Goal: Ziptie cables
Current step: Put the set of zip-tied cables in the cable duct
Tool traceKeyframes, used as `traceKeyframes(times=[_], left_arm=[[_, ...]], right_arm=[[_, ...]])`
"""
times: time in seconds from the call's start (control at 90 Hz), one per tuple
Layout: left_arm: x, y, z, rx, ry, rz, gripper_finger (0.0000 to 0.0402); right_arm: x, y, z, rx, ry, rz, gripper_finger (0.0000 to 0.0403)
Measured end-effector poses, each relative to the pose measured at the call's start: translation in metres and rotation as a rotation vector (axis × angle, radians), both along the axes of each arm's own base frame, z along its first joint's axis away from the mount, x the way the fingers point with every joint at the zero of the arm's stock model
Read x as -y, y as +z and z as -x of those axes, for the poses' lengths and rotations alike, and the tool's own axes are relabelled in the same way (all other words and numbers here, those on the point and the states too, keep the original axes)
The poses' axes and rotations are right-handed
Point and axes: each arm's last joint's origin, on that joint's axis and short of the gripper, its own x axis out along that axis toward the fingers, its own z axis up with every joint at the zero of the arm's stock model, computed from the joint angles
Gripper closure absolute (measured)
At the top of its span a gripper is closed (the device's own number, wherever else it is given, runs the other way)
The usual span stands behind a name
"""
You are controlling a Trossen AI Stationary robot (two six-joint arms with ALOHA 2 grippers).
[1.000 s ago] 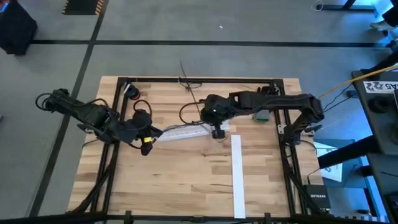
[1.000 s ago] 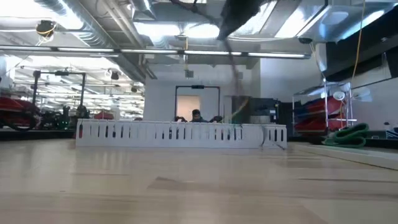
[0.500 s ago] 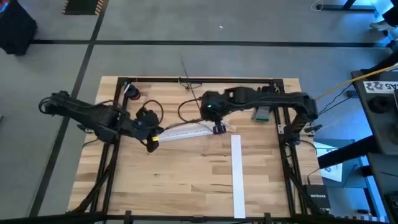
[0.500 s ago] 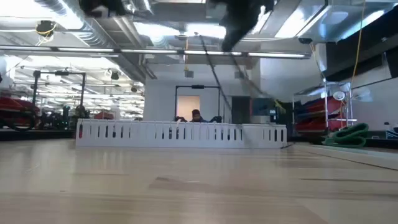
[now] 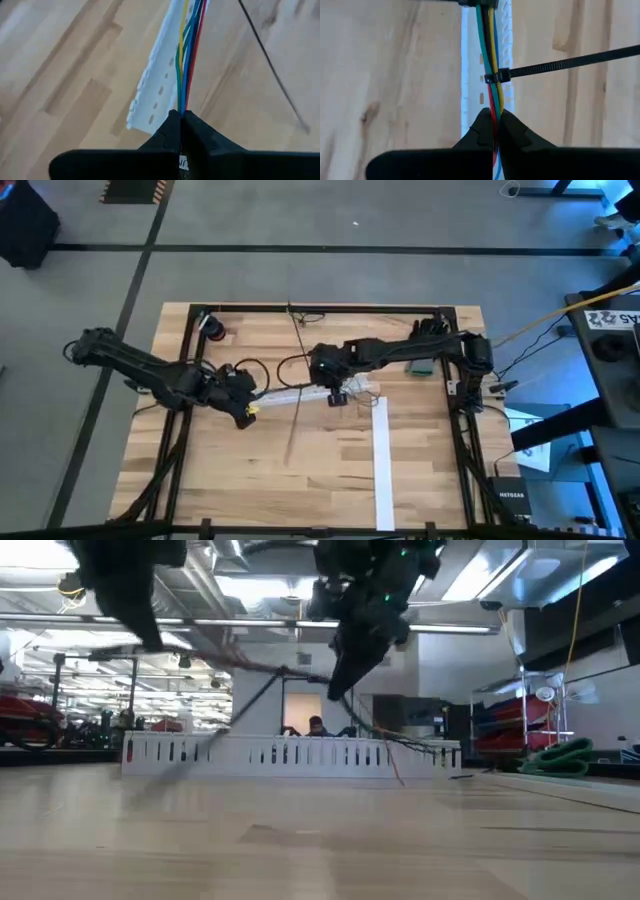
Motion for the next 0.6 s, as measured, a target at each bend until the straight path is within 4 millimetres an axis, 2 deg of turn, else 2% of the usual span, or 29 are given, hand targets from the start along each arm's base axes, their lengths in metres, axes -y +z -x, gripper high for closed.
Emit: traceKeyframes(times=[0.211,0.344,0.6], left_arm=[[-0.002,-0.029,0.005,-0.033,-0.008,-0.015,0.0401],[-0.004,-0.044,0.009,-0.059,-0.023,-0.035,0.0401],[-0.004,-0.057,0.012,-0.062,-0.05,-0.031,0.0366]], right_arm=[[0.002,-0.027,-0.012,-0.018,0.023,0.053,0.04],[0.001,-0.04,-0.017,-0.028,0.043,0.022,0.04],[-0.001,-0.044,-0.019,-0.028,0.036,-0.001,0.0389]])
